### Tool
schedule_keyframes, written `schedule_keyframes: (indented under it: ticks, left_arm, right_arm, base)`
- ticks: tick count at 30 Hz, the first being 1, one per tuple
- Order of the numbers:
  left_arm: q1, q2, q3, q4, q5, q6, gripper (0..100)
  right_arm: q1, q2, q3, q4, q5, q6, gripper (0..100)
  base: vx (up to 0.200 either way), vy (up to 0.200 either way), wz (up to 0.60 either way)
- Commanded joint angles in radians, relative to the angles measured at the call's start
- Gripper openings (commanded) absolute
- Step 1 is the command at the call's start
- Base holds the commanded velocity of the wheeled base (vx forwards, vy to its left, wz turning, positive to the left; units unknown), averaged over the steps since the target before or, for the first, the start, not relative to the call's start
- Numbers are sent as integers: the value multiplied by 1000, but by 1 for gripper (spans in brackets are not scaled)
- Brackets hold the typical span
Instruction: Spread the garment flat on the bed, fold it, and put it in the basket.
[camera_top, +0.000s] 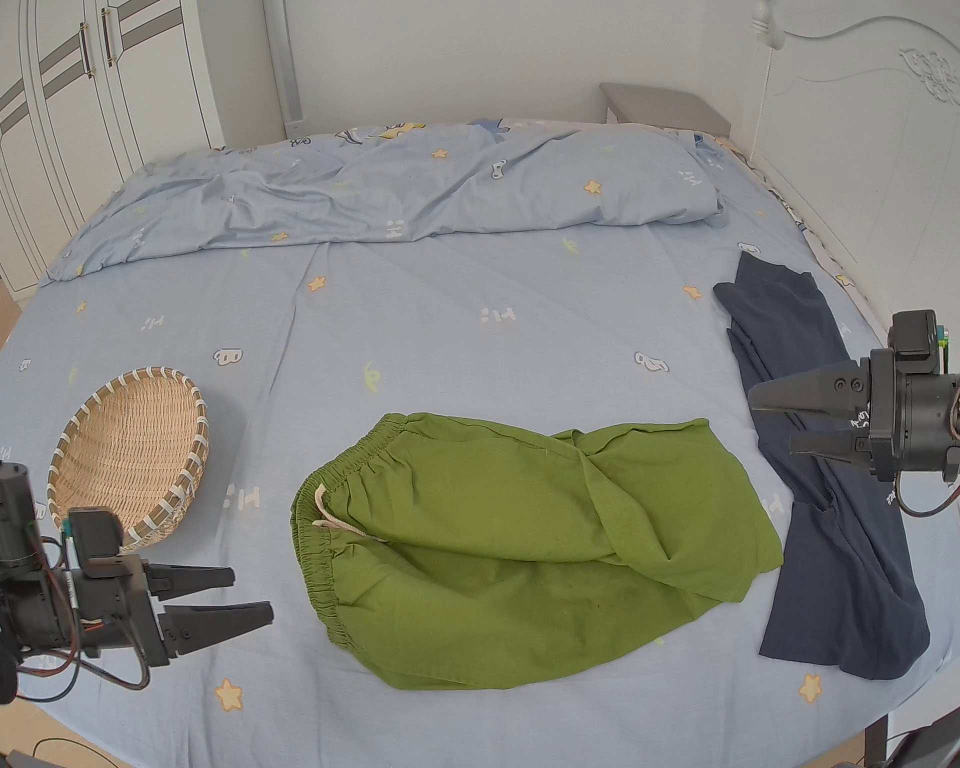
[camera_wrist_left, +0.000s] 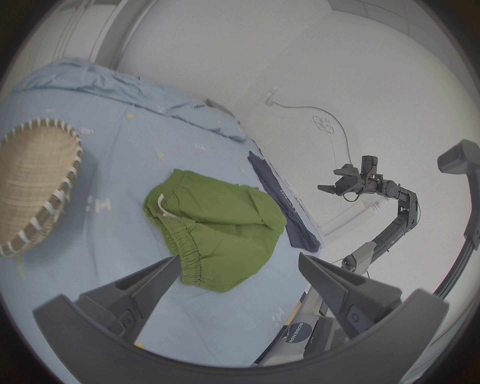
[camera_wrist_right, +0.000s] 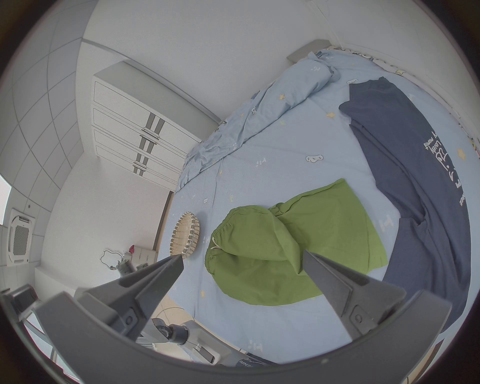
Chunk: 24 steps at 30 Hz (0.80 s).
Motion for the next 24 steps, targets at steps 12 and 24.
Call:
schedule_keyframes:
  ticks: [12,24]
  left_arm:
    - [65,555,30,-241,-183,168,100]
    - [-25,776,59,-534,-178,158,100]
  right_arm:
    - [-69,-50,110,-77,11,-65,100]
    - [-67,-54,113,-79,11,-64,100]
  base:
    - [0,0,0]
    - [0,0,0]
